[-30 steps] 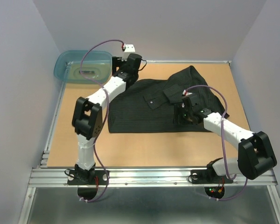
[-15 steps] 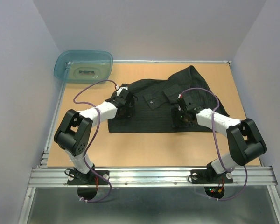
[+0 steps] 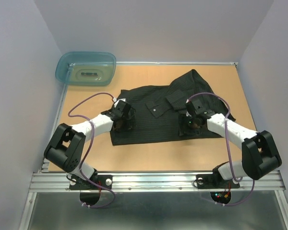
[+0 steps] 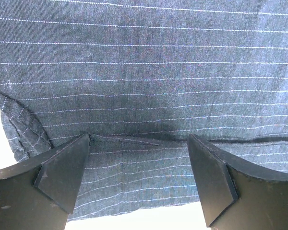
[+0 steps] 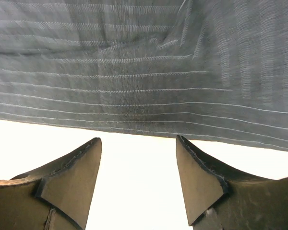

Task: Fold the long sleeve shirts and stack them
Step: Flatten the shirt out

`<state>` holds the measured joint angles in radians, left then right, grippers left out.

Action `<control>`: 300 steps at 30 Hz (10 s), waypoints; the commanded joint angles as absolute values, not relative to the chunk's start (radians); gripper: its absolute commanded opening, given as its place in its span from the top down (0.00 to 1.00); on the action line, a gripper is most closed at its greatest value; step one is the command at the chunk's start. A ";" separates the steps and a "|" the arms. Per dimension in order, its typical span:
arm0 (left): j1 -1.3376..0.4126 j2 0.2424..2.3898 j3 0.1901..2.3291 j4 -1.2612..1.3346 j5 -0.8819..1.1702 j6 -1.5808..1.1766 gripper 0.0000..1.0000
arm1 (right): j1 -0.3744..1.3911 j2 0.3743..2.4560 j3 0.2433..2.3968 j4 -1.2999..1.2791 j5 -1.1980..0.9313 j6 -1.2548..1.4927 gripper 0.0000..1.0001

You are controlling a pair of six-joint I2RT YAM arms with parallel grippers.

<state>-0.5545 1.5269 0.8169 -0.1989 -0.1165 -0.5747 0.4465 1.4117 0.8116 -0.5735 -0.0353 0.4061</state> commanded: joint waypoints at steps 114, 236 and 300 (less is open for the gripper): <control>-0.603 1.267 0.810 -0.123 0.048 -0.939 0.01 | 0.692 1.371 0.695 0.028 -0.035 0.419 0.74; -0.776 1.540 1.374 -0.604 -0.268 -0.557 1.00 | 0.256 0.931 0.676 -0.402 0.321 0.667 0.05; -0.676 1.542 1.230 -0.614 -0.502 -0.382 0.04 | 0.233 1.084 0.768 -0.361 0.117 0.572 0.05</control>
